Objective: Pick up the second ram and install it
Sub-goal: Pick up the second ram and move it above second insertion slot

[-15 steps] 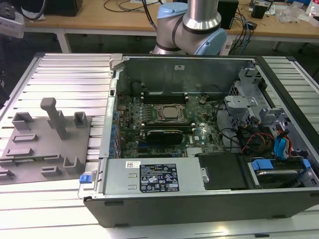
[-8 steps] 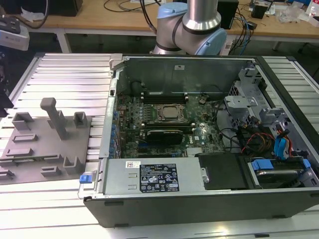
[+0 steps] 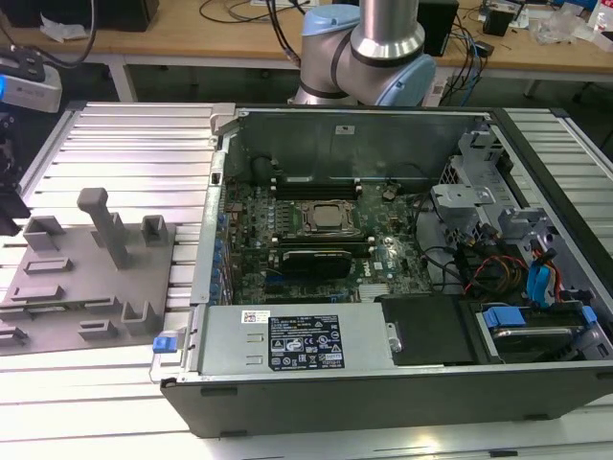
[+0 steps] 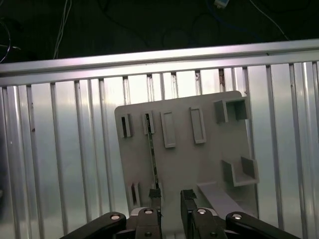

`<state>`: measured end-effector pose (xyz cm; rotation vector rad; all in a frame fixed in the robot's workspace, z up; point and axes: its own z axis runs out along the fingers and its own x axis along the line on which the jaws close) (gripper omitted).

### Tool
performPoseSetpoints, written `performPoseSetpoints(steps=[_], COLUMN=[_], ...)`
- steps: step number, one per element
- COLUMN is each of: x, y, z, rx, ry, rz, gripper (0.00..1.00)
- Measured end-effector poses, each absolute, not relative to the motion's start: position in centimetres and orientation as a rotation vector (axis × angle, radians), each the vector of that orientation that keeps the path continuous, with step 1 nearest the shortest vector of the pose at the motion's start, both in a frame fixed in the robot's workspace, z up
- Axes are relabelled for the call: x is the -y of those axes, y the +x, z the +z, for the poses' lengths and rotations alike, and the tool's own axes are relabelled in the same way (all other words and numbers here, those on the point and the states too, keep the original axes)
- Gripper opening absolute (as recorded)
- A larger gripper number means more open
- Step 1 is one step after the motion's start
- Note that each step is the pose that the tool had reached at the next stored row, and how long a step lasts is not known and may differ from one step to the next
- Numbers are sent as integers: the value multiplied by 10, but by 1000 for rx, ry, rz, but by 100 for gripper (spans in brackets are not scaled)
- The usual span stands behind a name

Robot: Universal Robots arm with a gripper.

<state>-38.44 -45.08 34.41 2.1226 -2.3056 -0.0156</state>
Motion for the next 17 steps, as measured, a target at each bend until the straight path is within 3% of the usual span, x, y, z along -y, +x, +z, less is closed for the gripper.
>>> performPoseSetpoints(steps=[17], x=[453], y=[-384], z=[320], rx=[2296], ry=[2133], rz=[-16], gripper=[30])
